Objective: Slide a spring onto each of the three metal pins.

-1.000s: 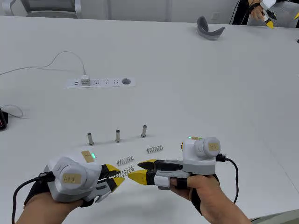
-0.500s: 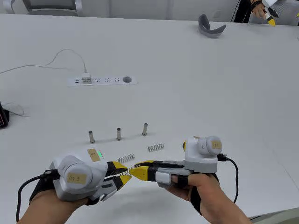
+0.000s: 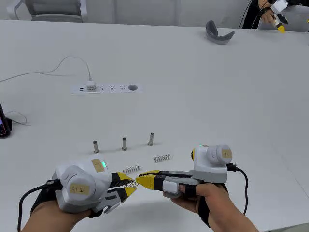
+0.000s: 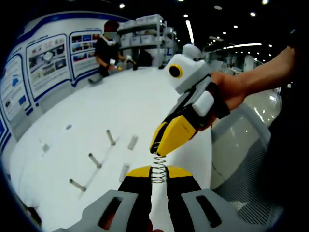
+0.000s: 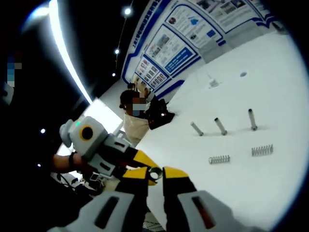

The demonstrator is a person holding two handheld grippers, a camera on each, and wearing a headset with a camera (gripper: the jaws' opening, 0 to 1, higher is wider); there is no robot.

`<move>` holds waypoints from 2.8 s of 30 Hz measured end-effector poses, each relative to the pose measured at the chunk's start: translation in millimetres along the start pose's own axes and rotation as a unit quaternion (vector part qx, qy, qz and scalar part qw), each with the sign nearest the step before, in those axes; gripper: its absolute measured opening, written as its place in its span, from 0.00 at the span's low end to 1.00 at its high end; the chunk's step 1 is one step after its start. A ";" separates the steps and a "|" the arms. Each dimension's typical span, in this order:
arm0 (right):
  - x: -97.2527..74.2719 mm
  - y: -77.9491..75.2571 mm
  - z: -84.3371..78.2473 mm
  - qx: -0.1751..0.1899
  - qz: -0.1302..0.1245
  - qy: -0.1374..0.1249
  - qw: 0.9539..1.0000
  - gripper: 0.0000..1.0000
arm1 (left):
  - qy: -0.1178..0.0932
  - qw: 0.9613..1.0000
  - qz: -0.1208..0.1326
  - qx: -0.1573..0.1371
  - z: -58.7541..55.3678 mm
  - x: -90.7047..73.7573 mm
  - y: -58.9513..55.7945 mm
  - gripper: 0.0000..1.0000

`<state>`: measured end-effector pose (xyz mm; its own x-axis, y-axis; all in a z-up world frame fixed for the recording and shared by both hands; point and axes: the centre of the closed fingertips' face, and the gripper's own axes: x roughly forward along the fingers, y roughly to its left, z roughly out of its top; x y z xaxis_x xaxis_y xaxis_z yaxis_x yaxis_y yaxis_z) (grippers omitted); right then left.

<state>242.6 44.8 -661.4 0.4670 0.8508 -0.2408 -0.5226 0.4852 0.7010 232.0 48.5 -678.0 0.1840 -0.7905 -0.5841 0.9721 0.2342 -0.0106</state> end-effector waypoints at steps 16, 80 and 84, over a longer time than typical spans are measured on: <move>7.6 12.5 14.3 -0.118 -0.007 0.080 0.990 0.12 | -0.006 1.000 -0.003 0.002 10.1 -0.8 8.7 0.10; 12.6 12.4 -0.6 -0.397 0.068 0.404 0.821 0.12 | -0.078 0.995 -0.029 -0.056 5.4 -25.6 24.7 0.25; 12.8 6.1 -3.0 -0.399 0.066 0.414 0.816 0.12 | -0.075 0.995 -0.011 -0.068 -4.2 -30.3 32.3 0.29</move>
<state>243.2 59.2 -662.2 -0.1003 0.5905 -0.8008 -0.9813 0.0740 0.1774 257.2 82.4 -664.0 0.1928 -0.8695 -0.4548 0.9492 0.2828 -0.1382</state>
